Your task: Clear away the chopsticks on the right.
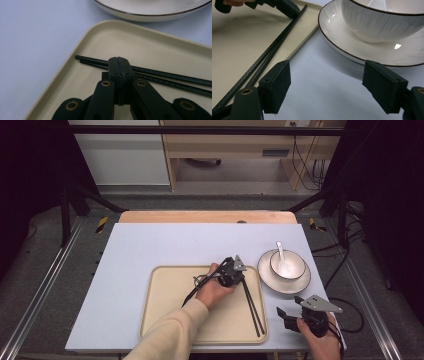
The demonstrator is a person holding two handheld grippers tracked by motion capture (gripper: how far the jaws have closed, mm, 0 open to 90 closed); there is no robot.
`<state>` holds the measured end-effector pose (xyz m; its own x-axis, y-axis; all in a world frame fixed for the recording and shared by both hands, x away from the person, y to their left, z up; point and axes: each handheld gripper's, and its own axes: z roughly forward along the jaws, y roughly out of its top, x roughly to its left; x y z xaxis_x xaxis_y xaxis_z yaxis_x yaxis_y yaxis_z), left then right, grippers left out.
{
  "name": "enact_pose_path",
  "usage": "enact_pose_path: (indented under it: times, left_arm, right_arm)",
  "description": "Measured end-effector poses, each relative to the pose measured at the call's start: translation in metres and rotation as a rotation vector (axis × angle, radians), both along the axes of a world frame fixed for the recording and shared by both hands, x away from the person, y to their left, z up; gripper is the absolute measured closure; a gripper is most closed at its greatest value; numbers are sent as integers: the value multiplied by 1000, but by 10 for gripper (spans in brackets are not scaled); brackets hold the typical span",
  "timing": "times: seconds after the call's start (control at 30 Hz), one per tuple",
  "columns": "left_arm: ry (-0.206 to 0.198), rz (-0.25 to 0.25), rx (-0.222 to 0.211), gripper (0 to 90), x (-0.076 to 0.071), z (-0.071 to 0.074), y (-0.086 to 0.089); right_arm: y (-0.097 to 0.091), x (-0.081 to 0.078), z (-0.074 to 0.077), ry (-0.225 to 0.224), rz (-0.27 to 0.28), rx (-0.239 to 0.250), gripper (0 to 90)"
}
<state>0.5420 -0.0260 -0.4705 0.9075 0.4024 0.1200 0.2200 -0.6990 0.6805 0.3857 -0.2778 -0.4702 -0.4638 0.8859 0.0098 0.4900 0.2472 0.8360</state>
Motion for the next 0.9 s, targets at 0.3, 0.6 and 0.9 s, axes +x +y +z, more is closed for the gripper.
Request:
enact_pose_path:
  times: [0.3, 0.6, 0.9]
  left_arm:
    - [2, -58, -1, 898, -2, -1, -18]
    - [-8, -77, -10, 898, -9, 7, -15]
    - [-46, -98, -140, 898, -35, 23, 25]
  right_arm:
    - [0, 0, 0, 2, 3, 1, 227]
    - [-1, 0, 0, -20, 3, 4, 203]
    - [2, 2, 1, -70, -24, -3, 159]
